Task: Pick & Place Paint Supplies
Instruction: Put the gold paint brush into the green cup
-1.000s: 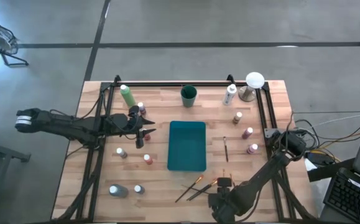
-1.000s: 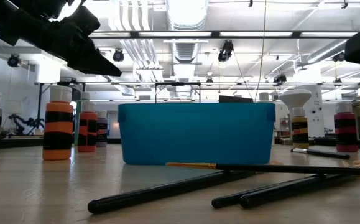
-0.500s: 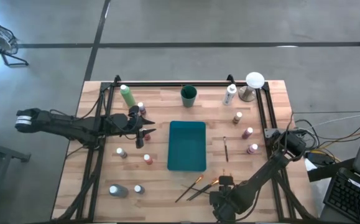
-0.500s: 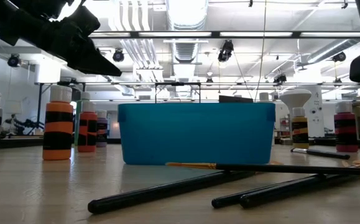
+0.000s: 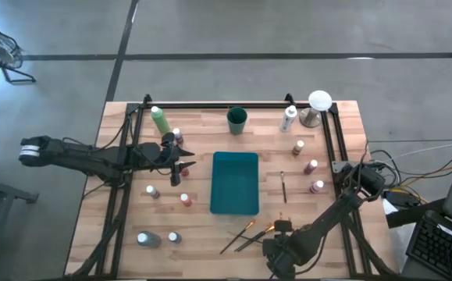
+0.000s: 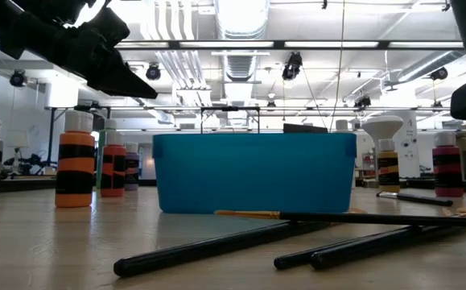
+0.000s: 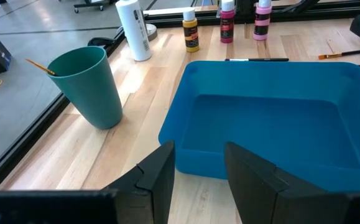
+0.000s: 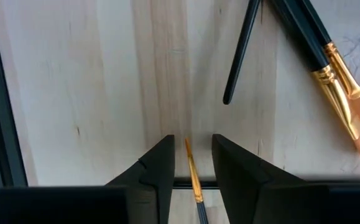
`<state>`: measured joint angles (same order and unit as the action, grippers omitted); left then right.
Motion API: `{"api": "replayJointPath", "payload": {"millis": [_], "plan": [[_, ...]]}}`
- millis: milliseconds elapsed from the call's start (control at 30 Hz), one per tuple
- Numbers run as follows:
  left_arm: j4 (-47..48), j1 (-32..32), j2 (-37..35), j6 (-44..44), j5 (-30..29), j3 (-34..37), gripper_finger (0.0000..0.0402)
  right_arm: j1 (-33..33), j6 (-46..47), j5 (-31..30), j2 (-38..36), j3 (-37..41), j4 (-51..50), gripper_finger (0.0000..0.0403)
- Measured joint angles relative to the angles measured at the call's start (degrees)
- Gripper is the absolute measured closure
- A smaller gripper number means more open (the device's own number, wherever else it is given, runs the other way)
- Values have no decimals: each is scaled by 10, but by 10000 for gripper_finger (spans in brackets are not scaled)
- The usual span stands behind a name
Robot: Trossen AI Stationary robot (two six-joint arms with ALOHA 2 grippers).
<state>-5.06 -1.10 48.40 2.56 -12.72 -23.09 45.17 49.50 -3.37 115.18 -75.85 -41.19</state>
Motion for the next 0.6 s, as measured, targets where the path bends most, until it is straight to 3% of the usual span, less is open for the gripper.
{"api": "replayJointPath", "payload": {"millis": [600], "plan": [[0,0,0,0,0,0,257,1,-2,32,0,-5,-4,391]]}}
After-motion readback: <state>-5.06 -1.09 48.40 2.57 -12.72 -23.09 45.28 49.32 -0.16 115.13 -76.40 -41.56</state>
